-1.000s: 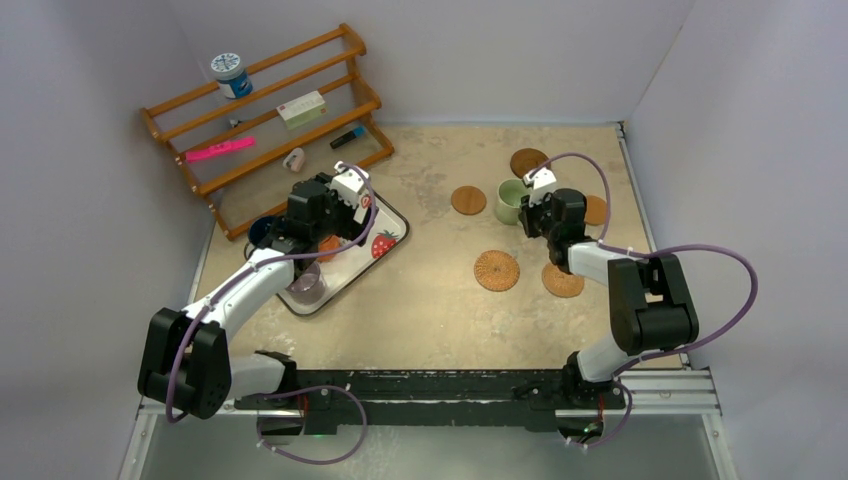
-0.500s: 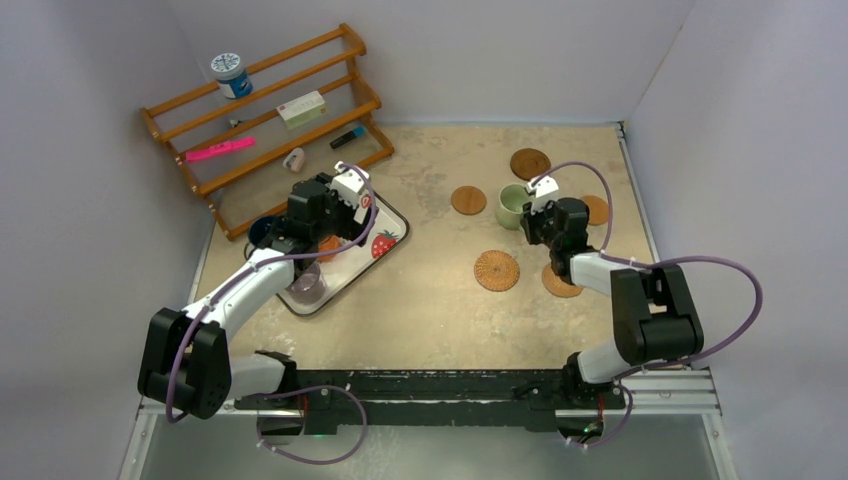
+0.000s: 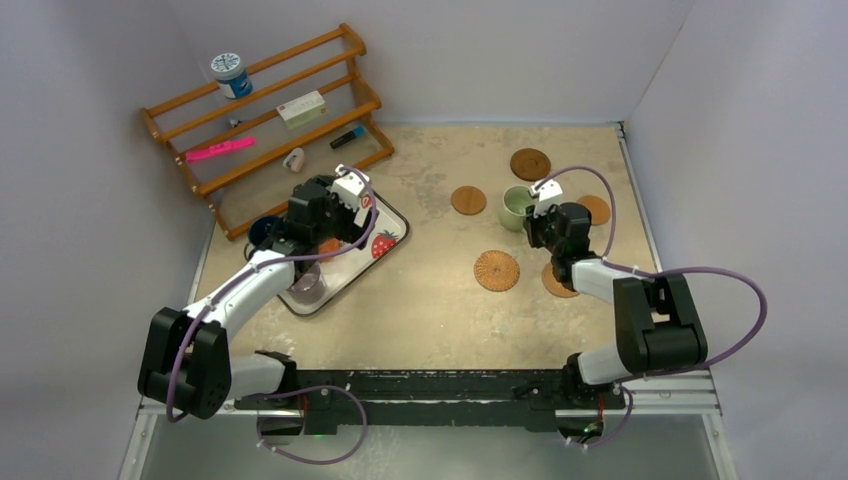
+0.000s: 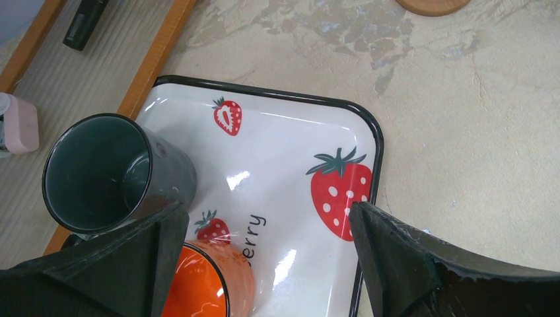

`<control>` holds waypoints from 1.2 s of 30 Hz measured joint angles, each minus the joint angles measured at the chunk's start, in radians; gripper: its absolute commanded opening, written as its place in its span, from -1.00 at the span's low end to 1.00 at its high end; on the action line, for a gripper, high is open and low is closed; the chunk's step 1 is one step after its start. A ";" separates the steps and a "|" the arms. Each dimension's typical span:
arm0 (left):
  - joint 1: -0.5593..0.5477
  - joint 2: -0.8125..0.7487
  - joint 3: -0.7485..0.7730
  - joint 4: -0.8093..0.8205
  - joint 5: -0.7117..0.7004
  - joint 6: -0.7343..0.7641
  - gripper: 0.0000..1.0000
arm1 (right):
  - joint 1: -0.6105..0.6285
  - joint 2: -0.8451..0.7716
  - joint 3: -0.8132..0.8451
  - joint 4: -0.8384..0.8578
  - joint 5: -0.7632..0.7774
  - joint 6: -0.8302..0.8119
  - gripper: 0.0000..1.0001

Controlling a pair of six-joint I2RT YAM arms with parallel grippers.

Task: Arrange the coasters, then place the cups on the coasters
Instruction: Pick up the cup at the center of the board, then place the cup on the coaster.

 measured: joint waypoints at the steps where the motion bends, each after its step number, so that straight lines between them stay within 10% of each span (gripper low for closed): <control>1: 0.000 0.000 0.000 0.000 0.000 0.000 1.00 | 0.000 -0.002 0.000 0.001 0.005 0.003 -1.00; 13: 0.000 0.000 -0.004 0.002 0.000 0.000 1.00 | -0.027 -0.027 0.043 -0.049 0.019 0.058 -1.00; 36: 0.000 -0.004 -0.012 0.016 0.002 0.000 1.00 | -0.060 0.299 0.616 -0.251 0.024 0.067 -1.00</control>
